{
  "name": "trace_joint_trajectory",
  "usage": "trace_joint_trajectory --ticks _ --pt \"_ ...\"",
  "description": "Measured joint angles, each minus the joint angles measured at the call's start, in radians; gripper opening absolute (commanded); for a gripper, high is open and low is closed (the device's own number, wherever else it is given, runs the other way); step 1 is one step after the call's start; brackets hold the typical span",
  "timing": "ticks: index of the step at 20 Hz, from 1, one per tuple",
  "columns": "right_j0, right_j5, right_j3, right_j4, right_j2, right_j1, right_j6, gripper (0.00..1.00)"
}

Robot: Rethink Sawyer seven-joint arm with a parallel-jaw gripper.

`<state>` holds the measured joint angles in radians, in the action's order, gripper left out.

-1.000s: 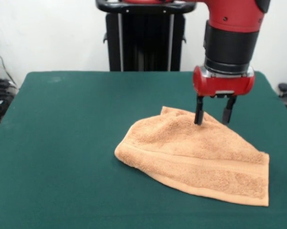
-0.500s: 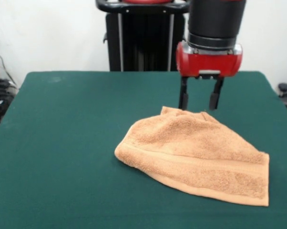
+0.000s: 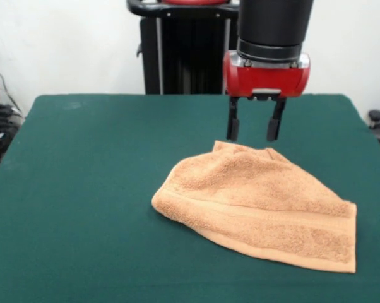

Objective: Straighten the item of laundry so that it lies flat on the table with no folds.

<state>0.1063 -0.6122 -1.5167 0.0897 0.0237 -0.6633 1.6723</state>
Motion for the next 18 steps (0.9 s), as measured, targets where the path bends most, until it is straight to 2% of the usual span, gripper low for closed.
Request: trace_joint_trajectory --ticks 18 --pt "0.009 -0.021 -0.016 0.089 0.001 0.006 0.0 1.0"
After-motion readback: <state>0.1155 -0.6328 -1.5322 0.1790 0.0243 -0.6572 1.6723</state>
